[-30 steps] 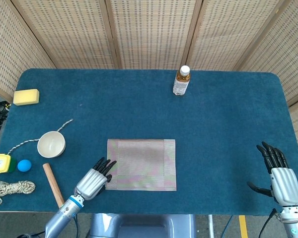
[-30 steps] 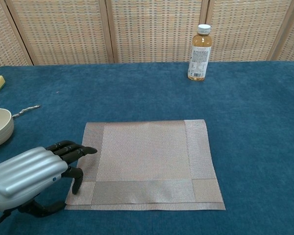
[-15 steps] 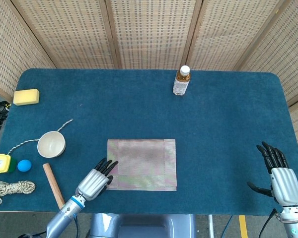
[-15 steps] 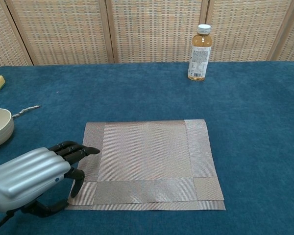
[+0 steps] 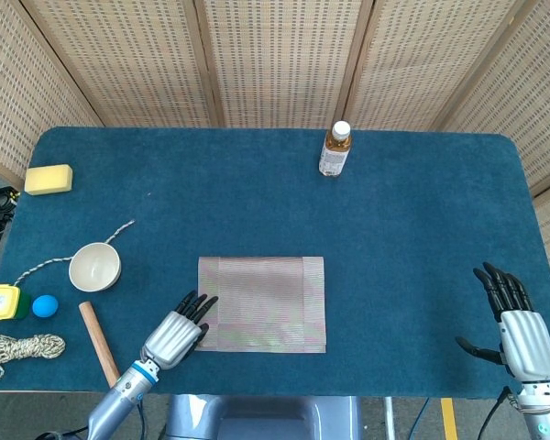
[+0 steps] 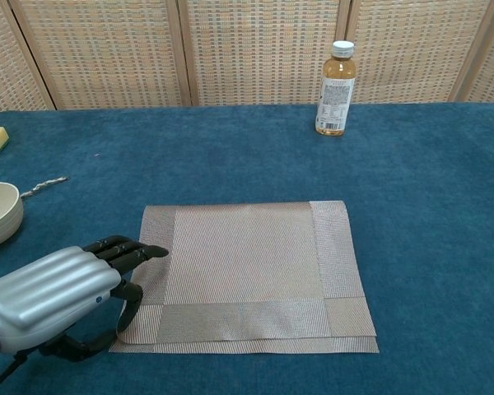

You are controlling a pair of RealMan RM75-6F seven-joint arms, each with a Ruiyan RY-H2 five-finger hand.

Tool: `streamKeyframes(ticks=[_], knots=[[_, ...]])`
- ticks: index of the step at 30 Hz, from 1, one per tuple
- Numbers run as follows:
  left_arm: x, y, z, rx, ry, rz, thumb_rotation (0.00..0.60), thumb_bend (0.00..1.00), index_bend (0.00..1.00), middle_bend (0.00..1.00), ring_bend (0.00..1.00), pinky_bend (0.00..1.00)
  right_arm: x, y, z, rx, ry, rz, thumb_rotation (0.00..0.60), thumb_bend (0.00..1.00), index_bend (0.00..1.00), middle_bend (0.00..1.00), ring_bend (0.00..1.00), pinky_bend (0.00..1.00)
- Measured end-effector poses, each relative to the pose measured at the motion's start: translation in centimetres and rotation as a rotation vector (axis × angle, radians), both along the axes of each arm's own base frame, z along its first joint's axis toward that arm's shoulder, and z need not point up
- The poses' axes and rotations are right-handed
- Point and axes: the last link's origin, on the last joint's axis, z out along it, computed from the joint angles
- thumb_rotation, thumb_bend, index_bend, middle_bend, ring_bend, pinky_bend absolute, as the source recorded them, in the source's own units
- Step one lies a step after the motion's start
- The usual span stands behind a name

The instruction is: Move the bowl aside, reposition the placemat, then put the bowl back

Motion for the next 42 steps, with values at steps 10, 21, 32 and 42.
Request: streamKeyframes(ticks=[10,21,32,42], knots=[[1.6,1.3,1.9,0.038,-0.064,-0.001,0.600,0.51,0.60,0.00,0.00,0.00,-0.1,0.0,0.1,0.000,0.000,-0.002,0.600,0.16,0.00,0.00,0.00,0.00],[4.1,6.6,4.9,0.140,-0.133,-0.007,0.600,0.51,0.60,0.00,0.00,0.00,-1.1,-1.0,-0.3,0.003,0.019,-0.052,0.600,0.16,0.00,0.00,0.00,0.00],[6.1,15.1,6.7,0.235,-0.103,-0.001,0.600,0.51,0.60,0.00,0.00,0.00,-2.1,-2.0,-0.7,-0.019,0.059,-0.115,0.600,0.16,0.00,0.00,0.00,0.00],[7.3,21.9,7.6,0.339,-0.056,0.032,0.600,0.51,0.59,0.00,0.00,0.00,-2.6,-2.5,-0.9,-0.026,0.072,-0.132,0.600,0.16,0.00,0.00,0.00,0.00]])
